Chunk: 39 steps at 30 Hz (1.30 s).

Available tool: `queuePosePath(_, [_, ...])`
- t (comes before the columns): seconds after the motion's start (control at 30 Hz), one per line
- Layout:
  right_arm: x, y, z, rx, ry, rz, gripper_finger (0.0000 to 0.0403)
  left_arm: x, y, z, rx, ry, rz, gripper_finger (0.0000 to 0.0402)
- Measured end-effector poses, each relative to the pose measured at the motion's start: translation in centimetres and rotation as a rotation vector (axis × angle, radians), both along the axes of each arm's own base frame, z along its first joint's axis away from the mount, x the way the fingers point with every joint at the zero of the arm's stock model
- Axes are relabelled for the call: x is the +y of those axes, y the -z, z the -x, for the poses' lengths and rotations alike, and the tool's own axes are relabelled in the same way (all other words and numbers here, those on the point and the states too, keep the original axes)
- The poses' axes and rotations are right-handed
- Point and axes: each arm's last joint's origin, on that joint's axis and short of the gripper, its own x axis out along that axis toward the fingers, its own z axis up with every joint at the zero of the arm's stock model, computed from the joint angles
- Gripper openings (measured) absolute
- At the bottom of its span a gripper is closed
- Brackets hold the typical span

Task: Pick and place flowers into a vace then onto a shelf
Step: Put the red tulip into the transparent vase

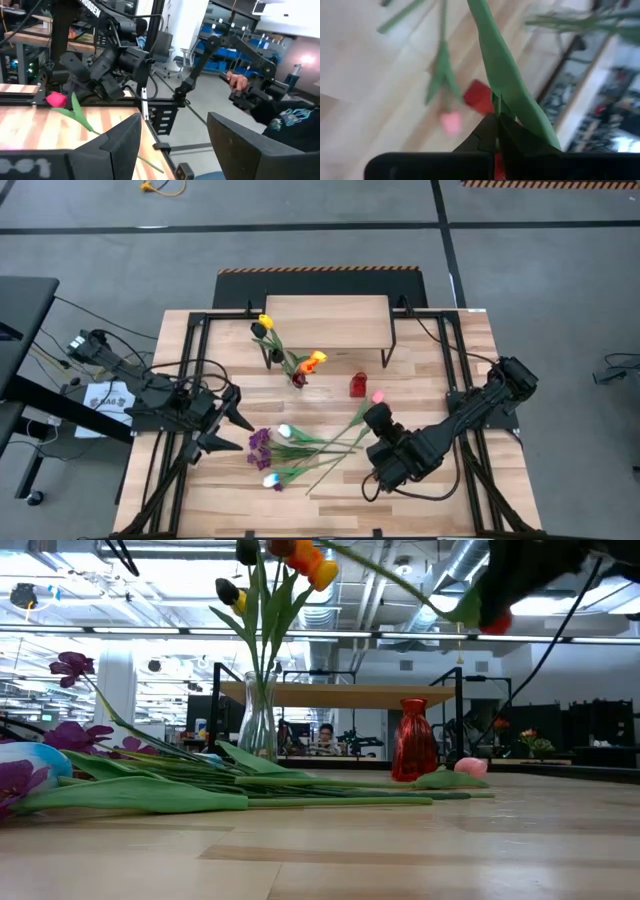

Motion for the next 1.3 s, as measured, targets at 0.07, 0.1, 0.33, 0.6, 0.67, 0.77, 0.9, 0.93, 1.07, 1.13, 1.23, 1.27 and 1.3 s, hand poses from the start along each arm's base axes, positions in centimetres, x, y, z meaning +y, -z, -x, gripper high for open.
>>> queuePosePath(0.07, [0.1,-0.5,-0.2,-0.004,-0.048,0.051,0.0004,-0.4,-0.1,-0.1,-0.008,-0.013,0.011,0.0217])
queuePosePath(0.1, [0.1,-0.8,-0.3,-0.007,-0.07,0.079,0.0003,-0.5,0.0,0.0,-0.006,-0.025,0.015,0.0217])
queuePosePath(0.33, [-0.1,-2.3,-1.1,-0.001,-0.225,0.335,0.0007,-1.7,0.4,-1.0,0.002,-0.113,0.033,0.0217])
queuePosePath(0.6, [-0.1,-3.4,-2.7,0.006,-0.341,0.625,0.0006,-3.4,1.2,-3.4,-0.031,-0.126,0.074,0.0217])
queuePosePath(0.67, [0.2,-3.7,-3.1,0.004,-0.36,0.681,0.0006,-3.8,1.4,-4.0,-0.05,-0.125,0.091,0.0217])
queuePosePath(0.77, [0.8,-4.0,-3.6,-0.007,-0.389,0.725,0.0006,-4.3,1.7,-4.7,-0.067,-0.126,0.105,0.0217])
queuePosePath(0.9, [1.4,-4.3,-3.7,-0.026,-0.411,0.728,0.0006,-4.8,2.6,-5.7,-0.05,-0.17,0.102,0.0217])
queuePosePath(0.93, [1.5,-4.3,-3.7,-0.025,-0.416,0.729,0.0006,-4.9,2.9,-5.9,-0.041,-0.185,0.104,0.0217])
queuePosePath(1.07, [1.5,-4.2,-3.7,-0.014,-0.431,0.727,0.0006,-5.1,3.7,-6.8,-0.013,-0.214,0.119,0.0217])
queuePosePath(1.13, [1.6,-4.3,-3.8,-0.015,-0.443,0.72,0.0006,-5.0,4.1,-7.2,-0.003,-0.224,0.135,0.0217])
queuePosePath(1.23, [1.8,-4.5,-4.1,-0.023,-0.472,0.709,0.0004,-5.1,4.5,-7.9,-0.015,-0.234,0.155,0.0217])
queuePosePath(1.27, [1.9,-4.5,-4.3,-0.025,-0.485,0.708,0.0004,-5.2,4.5,-8.1,-0.02,-0.236,0.16,0.0217])
queuePosePath(1.3, [2.1,-4.6,-4.4,-0.031,-0.498,0.704,0.0003,-5.2,4.6,-8.4,-0.021,-0.24,0.16,0.0217])
